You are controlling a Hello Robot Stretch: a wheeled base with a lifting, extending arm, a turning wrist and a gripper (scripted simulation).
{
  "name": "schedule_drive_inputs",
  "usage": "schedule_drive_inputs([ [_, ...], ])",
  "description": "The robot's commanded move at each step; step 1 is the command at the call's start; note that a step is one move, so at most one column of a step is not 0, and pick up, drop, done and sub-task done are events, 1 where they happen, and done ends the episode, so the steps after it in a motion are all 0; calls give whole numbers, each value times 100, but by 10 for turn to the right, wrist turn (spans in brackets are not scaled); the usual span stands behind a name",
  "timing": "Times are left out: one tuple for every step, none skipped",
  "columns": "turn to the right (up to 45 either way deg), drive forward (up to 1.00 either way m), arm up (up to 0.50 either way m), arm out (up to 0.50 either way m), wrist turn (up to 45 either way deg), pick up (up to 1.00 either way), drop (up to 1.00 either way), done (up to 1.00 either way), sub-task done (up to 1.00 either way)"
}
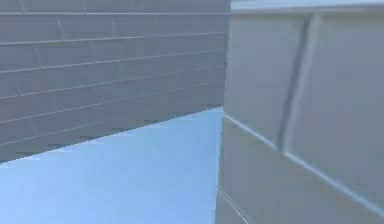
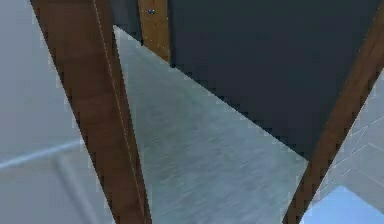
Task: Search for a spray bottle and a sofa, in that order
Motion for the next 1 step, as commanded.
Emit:
schedule_drive_inputs([
  [-450, 0, 0, 0, 0, 0, 0, 0, 0],
])
